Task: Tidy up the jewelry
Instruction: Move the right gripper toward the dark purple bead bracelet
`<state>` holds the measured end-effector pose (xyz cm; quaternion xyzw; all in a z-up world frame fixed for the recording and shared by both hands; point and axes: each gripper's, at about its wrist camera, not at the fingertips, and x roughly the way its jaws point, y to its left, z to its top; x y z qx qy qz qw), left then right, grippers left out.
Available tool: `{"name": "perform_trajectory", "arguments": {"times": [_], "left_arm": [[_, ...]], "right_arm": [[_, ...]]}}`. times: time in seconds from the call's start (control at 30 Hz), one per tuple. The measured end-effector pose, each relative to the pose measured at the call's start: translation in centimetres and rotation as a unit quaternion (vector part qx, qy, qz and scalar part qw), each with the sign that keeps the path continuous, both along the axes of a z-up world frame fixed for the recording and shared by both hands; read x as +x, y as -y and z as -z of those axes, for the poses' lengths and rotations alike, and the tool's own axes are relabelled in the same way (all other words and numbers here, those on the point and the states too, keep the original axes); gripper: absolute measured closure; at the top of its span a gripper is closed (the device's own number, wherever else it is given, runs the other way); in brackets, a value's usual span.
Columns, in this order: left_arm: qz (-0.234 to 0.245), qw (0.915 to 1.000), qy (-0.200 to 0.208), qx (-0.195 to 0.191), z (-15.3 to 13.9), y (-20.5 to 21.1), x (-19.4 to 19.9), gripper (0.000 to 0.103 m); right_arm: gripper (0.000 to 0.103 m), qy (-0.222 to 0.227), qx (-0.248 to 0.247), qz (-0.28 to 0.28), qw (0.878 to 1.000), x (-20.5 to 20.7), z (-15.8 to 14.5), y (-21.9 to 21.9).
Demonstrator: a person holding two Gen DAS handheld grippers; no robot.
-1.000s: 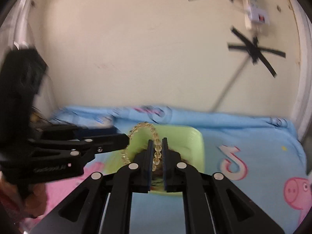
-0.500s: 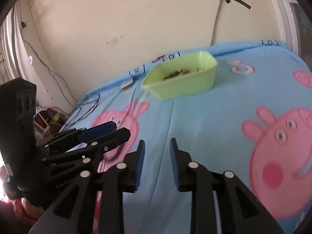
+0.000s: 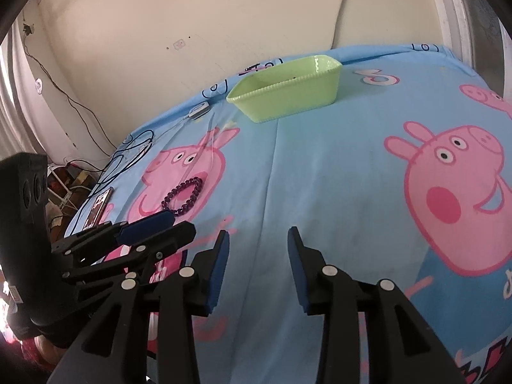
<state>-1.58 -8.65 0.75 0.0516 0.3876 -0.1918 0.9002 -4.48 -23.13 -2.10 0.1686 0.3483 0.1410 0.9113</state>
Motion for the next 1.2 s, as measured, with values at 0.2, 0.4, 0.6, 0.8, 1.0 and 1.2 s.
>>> {"name": "perform_trajectory", "arguments": {"times": [0.2, 0.4, 0.6, 0.8, 1.0, 1.2], "left_arm": [[-0.006, 0.9999, -0.011, -0.001, 0.7, -0.9, 0.0, 0.071], [-0.009, 0.9997, -0.023, -0.007, 1.5, -1.6, 0.0, 0.069], [-0.001, 0.9998, -0.018, -0.006, 1.7, -1.3, -0.3, 0.062], [0.0, 0.9998, -0.017, -0.009, 1.7, -1.3, -0.2, 0.062], [0.001, 0.9998, -0.017, -0.011, 1.7, -1.4, 0.0, 0.062], [0.003, 0.9997, -0.018, -0.016, 1.7, -1.2, -0.1, 0.057]], "right_arm": [[0.09, -0.008, -0.002, -0.009, 1.0, 0.0, 0.4, -0.8], [0.089, -0.01, -0.009, -0.015, 1.0, 0.1, 0.6, -1.4], [0.081, -0.001, -0.017, -0.016, 1.0, -0.1, 0.6, -1.9], [0.081, 0.001, -0.02, -0.015, 1.0, -0.1, 0.6, -2.0], [0.081, 0.004, -0.025, -0.009, 1.0, -0.2, 0.6, -2.2], [0.08, 0.012, -0.037, -0.005, 0.999, -0.6, 0.6, -2.2]]}}
